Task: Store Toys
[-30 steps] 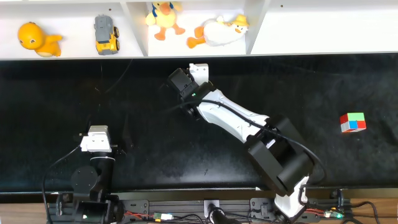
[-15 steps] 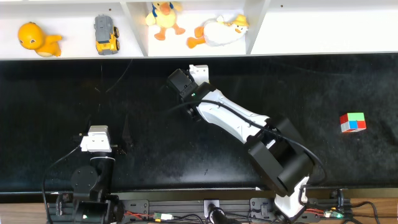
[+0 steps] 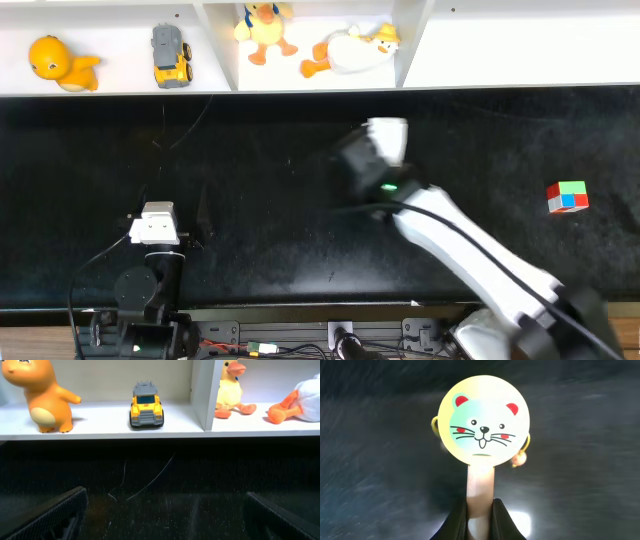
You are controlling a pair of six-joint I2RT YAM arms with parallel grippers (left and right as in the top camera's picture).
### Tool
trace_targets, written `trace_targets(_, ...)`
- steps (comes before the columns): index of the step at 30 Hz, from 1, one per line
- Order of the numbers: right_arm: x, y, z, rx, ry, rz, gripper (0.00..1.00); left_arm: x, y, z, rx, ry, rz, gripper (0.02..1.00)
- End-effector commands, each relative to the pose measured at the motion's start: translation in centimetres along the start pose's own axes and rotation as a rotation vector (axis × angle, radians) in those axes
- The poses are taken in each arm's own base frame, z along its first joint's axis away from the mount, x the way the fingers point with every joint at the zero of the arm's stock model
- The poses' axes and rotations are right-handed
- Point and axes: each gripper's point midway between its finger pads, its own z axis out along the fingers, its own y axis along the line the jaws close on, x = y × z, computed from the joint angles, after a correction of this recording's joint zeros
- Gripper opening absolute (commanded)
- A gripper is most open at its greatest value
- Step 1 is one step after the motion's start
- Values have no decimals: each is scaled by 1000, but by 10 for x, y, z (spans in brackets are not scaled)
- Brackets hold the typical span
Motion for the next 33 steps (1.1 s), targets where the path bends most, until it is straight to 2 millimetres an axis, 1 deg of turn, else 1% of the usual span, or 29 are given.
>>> trace_targets(1, -26, -51, -15, 58, -77, 5, 42, -1, 2, -1, -11, -8, 19, 998)
trace_targets(4, -46, -76, -14, 96, -114, -1, 42, -1, 2, -1, -11, -8, 19, 998)
trace_targets(6, -59, -87, -10, 113, -143, -8, 42, -1, 2, -1, -11, -8, 19, 998)
trace_targets(10, -81, -98, -5, 131, -191, -77, 42, -1, 2, -1, -11, -8, 19, 998)
trace_targets(13, -94, -104, -2, 152, -206, -117, 42, -1, 2, -1, -11, -8, 19, 998)
trace_targets(16, -105, -111, 5, 164, -203, -140, 45, -1, 2, -1, -11, -8, 19, 996)
trace_targets(20, -117, -113, 21, 153, -186, -180, 47, -1, 2, -1, -11, -8, 19, 998)
trace_targets(23, -133, -114, 31, 159, -200, -178, 45, -1, 2, -1, -11, -8, 19, 998)
trace_targets(28, -169, -103, 43, 109, -251, -174, 45, -1, 2, -1, -11, -8, 19, 998)
trace_targets(33, -191, -95, 61, 62, -252, -164, 42, -1, 2, -1, -11, -8, 19, 998)
